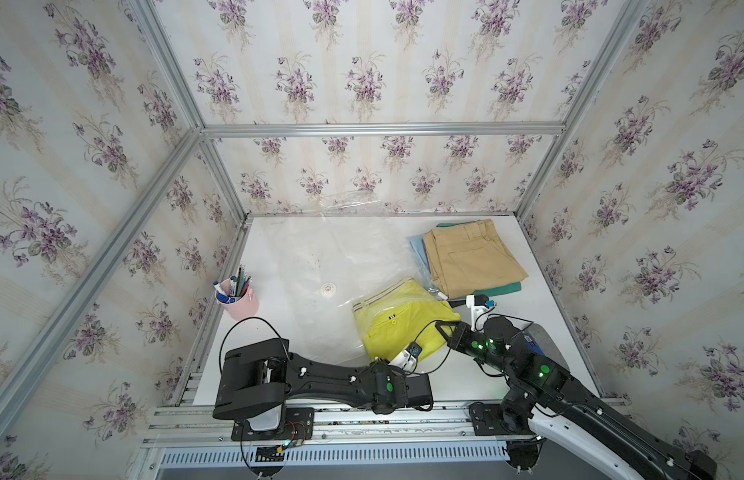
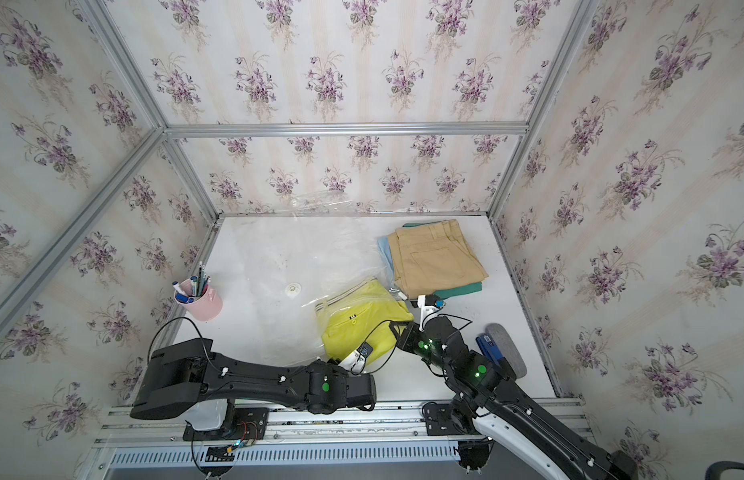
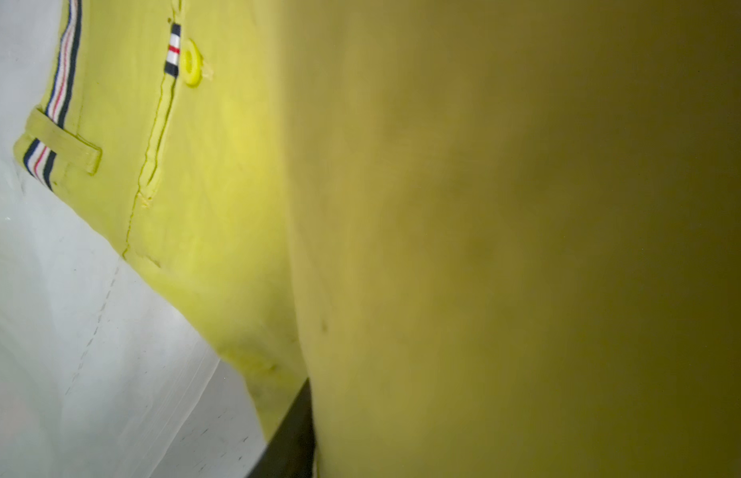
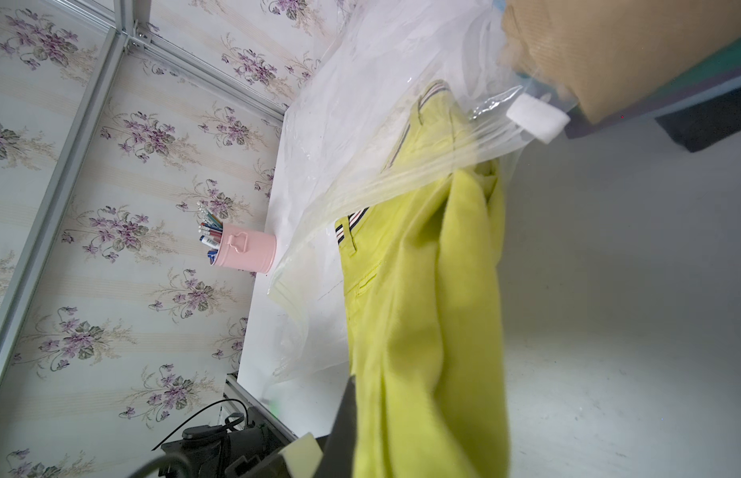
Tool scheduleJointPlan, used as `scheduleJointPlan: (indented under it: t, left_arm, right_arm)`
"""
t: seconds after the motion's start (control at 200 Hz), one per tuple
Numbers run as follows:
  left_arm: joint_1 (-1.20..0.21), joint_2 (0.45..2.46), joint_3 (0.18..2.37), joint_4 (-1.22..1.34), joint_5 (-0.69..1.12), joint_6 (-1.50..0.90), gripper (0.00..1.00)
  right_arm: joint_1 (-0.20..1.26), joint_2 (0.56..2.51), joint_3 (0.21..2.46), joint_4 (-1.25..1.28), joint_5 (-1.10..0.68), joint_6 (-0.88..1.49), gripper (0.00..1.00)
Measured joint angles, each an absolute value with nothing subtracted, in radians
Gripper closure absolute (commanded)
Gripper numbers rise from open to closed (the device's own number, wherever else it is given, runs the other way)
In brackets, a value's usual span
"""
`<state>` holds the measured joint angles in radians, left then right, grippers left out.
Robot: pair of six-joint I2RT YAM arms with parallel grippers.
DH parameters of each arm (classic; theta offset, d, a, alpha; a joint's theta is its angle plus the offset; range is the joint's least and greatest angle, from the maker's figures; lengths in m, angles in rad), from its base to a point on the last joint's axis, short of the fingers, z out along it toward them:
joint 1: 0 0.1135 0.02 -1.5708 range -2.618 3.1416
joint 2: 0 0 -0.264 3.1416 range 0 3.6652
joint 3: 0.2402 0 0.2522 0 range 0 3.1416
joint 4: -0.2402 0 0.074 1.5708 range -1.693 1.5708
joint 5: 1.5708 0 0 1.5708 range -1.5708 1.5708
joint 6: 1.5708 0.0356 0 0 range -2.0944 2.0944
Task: Take the trousers out of the vacuum bag
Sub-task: Take out the trousers from the vacuum bag.
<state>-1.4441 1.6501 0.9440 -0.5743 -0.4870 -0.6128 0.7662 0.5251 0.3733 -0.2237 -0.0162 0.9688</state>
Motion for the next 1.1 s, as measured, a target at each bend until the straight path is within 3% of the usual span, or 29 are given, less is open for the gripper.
scheduleJointPlan:
  t: [0.145,0.34,0.43,0.555,0.684,0.834,0.974,1.104]
  left_arm:
    - [-1.442,1.658,0.938,-0.565,-0.477,-0.612,0.87]
    - [-1.442,1.676,0.936,-0.554,-0.467,-0.612,0.89]
    - [-1.442,1.677,0.936,-0.549,-0.465,-0.612,0.91]
    - [-1.442,1.677,0.936,-0.546,-0.464,-0.612,0.91]
    - [-1.443,1.677,0.936,-0.543,-0.463,-0.613,0.93]
    - [-1.444,1.677,0.935,-0.542,-0.461,-0.614,0.97]
    - [-1.446,1.677,0.936,-0.542,-0.461,-0.617,1.00]
    - [-1.452,1.675,0.948,-0.558,-0.463,-0.617,1.00]
  right_arm:
    - [0.766,0.492,0.327,-0.212,-0.012,0.999,0.74]
    - [0.766,0.413,0.249,-0.205,-0.004,1.068,0.41]
    - [0.765,0.395,0.229,-0.205,0.010,1.090,0.32]
    - [0.765,0.422,0.200,-0.186,0.010,1.113,0.28]
    - [0.765,0.492,0.179,-0.117,0.001,1.126,0.29]
    - [0.765,0.580,0.171,-0.019,-0.013,1.126,0.39]
    - [0.765,0.642,0.167,0.066,-0.020,1.126,0.68]
    - [0.765,0.653,0.171,0.103,-0.035,1.124,0.86]
